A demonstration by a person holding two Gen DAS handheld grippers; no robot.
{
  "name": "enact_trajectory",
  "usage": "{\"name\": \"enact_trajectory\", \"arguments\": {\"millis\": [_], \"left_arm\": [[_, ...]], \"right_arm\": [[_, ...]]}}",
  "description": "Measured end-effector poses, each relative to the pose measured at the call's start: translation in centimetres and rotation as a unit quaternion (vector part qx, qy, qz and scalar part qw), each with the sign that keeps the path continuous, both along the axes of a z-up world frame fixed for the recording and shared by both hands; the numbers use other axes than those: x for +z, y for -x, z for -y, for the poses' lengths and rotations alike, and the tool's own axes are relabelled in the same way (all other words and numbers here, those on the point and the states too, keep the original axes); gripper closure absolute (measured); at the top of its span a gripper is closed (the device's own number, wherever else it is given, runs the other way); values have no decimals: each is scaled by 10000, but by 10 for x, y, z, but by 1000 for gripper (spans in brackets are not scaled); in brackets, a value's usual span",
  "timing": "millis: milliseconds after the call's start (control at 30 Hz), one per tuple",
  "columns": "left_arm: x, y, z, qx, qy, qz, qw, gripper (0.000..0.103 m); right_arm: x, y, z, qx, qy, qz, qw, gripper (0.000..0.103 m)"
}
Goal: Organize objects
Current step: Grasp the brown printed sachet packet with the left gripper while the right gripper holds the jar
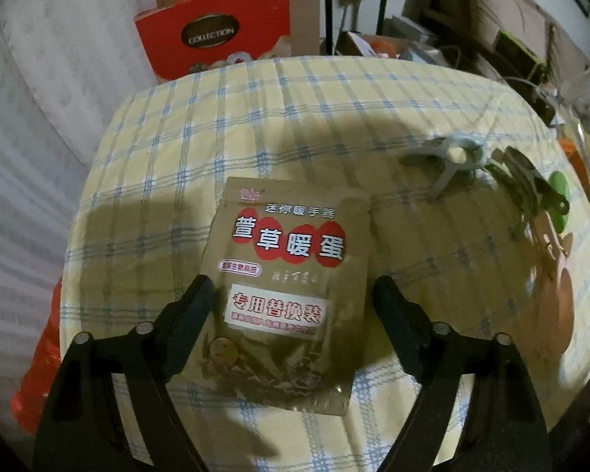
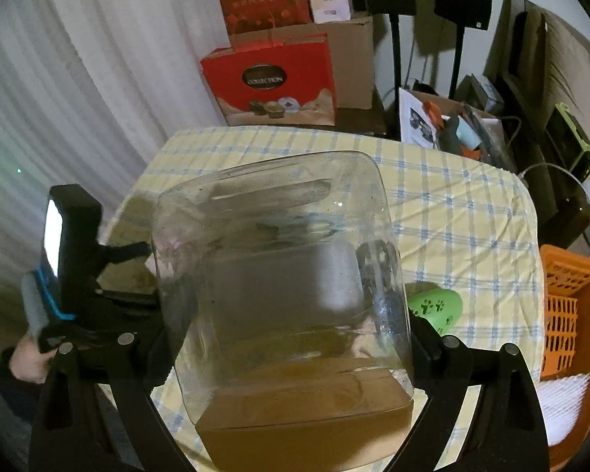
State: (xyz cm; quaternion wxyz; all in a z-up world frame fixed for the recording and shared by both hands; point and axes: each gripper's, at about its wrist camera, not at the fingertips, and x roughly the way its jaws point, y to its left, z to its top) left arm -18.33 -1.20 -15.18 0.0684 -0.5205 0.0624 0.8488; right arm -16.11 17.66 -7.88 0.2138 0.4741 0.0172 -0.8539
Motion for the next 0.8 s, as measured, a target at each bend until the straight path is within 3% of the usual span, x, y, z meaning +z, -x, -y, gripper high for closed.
{"name": "enact_trajectory", "arguments": {"millis": [200,267,333,367,500,667,800], "left_arm": [[3,-2,-10,-155,225,-39,9996,28],[2,1,-10,-141,293,-34,9995,19],[0,4,-6,-82,361,-111,9993,2],[-2,5,-3,-82,343,-126,9993,0],[-9,10,14,59,-307,2,9995,0],[-9,6,17,-47,-340,-229,9991,1],[-7,3,24,-4,-403,-441,9982,17]], "right_arm": [[4,-9,6,164,-5,-78,9998,9],[5,-10,6,195,48,-90,9998,9],[3,-7,1,184,178,-88,9996,9],[3,-6,0,178,212,-78,9996,9],[-1,-3,-2,123,171,-59,9998,9],[-9,2,-1,77,256,8,9996,9],[-13,1,2,75,291,8,9995,9]]}}
